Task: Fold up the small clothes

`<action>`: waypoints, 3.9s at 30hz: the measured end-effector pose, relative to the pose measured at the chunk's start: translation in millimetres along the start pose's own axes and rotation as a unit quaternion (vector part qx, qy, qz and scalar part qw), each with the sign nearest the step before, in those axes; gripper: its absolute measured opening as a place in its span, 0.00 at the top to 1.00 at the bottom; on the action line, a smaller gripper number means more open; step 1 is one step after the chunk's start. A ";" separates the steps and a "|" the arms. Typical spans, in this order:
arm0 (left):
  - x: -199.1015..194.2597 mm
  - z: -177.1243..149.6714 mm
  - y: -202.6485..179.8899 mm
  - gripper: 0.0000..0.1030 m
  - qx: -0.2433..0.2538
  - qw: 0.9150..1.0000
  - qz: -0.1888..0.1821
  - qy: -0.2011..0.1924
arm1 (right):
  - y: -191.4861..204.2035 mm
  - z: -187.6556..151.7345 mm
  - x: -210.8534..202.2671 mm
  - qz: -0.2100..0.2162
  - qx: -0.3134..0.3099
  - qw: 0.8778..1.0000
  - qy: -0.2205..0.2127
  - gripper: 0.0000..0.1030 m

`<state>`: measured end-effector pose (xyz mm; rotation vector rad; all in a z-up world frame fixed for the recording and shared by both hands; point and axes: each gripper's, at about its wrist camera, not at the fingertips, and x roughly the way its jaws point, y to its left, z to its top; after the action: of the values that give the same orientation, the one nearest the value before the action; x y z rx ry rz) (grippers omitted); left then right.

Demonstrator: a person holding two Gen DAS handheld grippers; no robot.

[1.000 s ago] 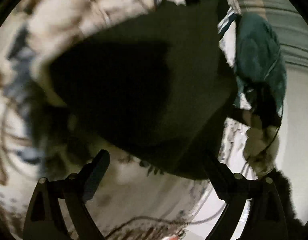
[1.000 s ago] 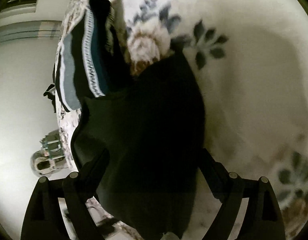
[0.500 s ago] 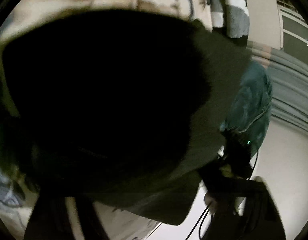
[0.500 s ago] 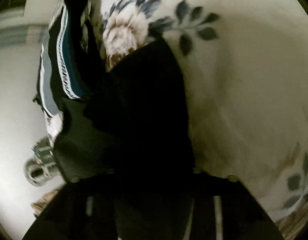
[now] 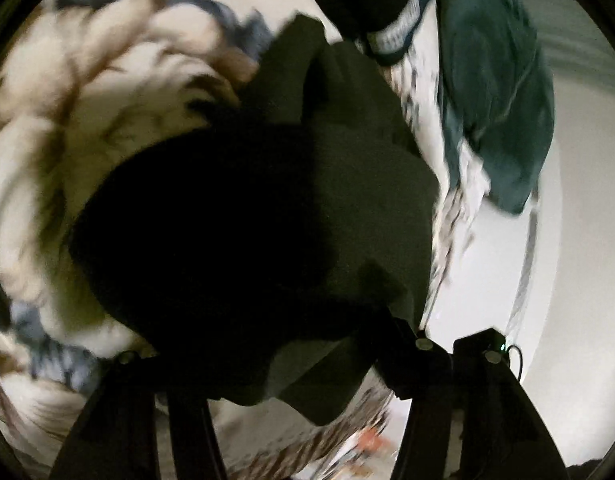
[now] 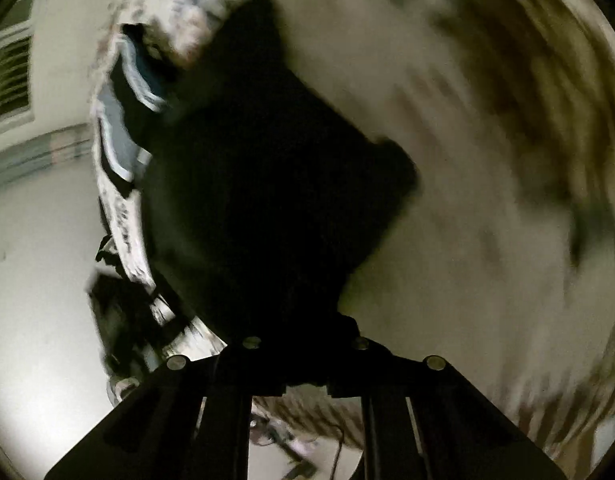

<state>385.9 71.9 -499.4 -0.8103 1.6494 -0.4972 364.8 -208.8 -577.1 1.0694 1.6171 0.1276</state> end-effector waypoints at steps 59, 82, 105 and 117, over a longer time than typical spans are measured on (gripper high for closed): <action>21.0 24.2 -4.3 0.40 -0.001 0.999 -0.039 0.025 | 42.6 -15.4 -5.7 -0.006 -0.076 0.993 -0.085 0.93; 4.4 6.1 42.3 0.38 -0.078 0.993 -0.064 -0.061 | 35.4 156.7 5.1 0.024 0.001 0.994 -0.106 0.76; 28.1 -51.1 76.6 0.00 -0.136 0.976 -0.070 -0.156 | 156.3 200.2 9.7 -0.047 -0.239 0.970 -0.023 0.32; 28.0 -38.0 90.0 0.00 -0.254 0.957 -0.086 -0.115 | 70.7 201.2 50.9 0.064 -0.120 0.989 0.064 0.19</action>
<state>325.0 107.6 -572.5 -1.3468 1.5101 -0.0830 573.1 -221.0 -644.5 0.9930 1.5995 0.4729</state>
